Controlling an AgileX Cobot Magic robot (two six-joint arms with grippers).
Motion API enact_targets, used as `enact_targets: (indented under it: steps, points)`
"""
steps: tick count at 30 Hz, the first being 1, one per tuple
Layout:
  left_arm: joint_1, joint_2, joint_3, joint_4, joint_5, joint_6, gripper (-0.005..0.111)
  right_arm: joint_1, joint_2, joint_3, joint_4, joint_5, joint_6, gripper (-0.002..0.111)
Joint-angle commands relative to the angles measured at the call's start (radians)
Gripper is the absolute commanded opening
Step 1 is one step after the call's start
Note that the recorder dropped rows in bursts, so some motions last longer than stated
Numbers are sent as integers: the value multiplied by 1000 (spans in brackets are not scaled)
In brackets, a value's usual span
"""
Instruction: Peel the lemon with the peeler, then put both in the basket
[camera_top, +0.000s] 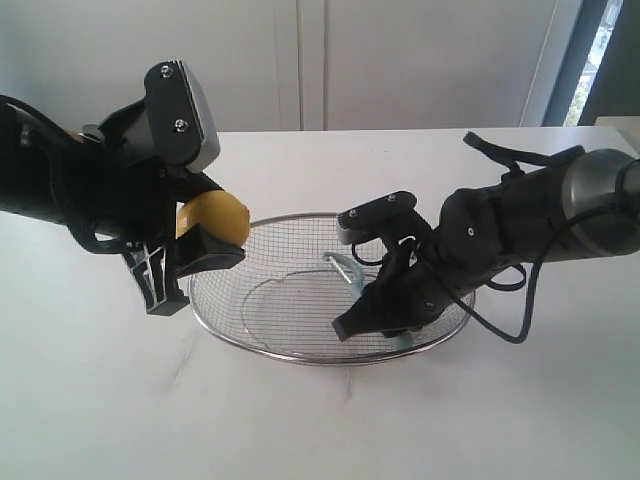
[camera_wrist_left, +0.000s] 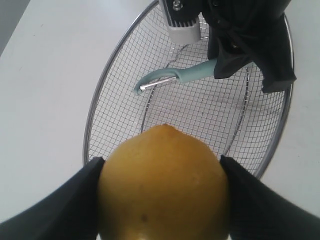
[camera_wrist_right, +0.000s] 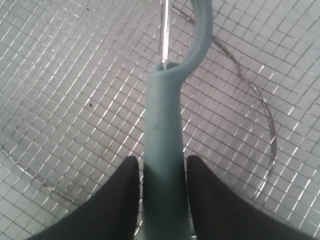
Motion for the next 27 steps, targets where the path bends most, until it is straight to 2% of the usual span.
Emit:
enact_targets:
  steps: [1, 4, 11, 17, 21, 27]
  points:
    - [0, -14, 7, -20, 10, -8, 0, 3, 3, -4, 0, -24, 4, 43]
    - [0, -14, 7, -20, 8, -8, 0, 3, -9, -4, 0, -35, 4, 46]
    - [0, -14, 7, -20, 6, -8, 0, 3, -132, -16, 0, -32, 4, 46]
    - [0, -14, 7, -20, 6, -8, 0, 3, -358, -16, -5, 114, 2, 44]
    - [0, -14, 7, -20, 10, -8, 0, 3, -534, -16, -54, 247, 2, 31]
    - [0, -11, 7, -73, 10, -8, 0, 3, -822, 30, -116, 400, 4, 1]
